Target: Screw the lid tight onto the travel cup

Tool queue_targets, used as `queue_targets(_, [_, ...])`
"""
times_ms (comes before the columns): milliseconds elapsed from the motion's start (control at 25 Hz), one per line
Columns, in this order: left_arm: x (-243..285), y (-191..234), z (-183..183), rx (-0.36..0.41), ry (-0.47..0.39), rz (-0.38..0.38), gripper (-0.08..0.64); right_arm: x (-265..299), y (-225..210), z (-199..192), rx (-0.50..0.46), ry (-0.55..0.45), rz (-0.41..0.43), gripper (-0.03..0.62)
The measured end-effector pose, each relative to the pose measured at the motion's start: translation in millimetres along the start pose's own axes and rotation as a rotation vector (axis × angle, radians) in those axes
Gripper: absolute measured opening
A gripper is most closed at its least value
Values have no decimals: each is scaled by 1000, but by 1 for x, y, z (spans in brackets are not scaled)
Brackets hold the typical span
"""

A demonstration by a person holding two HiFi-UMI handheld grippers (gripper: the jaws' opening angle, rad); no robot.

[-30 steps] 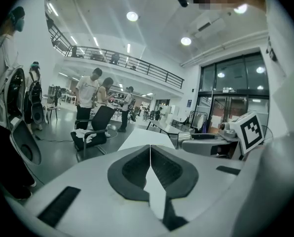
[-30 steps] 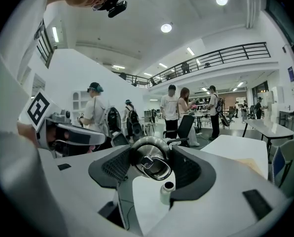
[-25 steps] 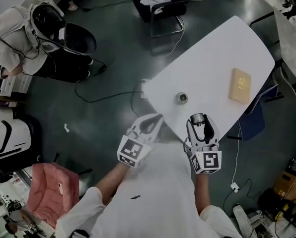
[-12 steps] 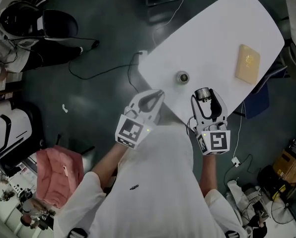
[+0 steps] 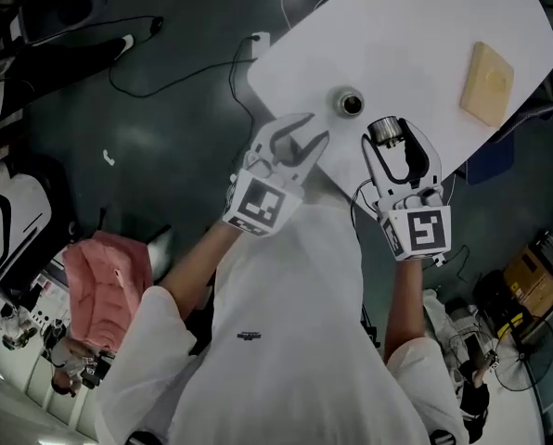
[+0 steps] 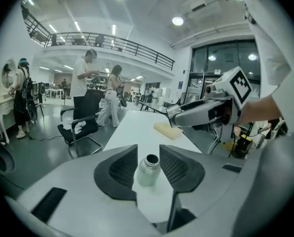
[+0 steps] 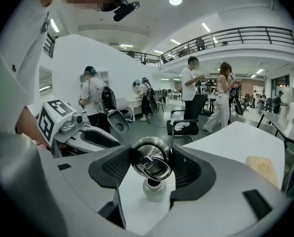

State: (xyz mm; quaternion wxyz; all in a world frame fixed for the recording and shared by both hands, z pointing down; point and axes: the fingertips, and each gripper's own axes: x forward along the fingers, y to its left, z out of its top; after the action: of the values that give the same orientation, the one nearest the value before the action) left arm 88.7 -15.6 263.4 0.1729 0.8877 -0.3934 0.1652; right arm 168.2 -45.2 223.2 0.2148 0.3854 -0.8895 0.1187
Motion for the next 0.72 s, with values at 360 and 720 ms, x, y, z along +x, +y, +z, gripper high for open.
queue_targets(360, [57,-5,-41,61,37,-95,264,27,-12,-30,-55,90,77,252])
queue_targets(720, [105,-8,-74,152,43,-141,305,38,-15,-55,-134,184,139,252])
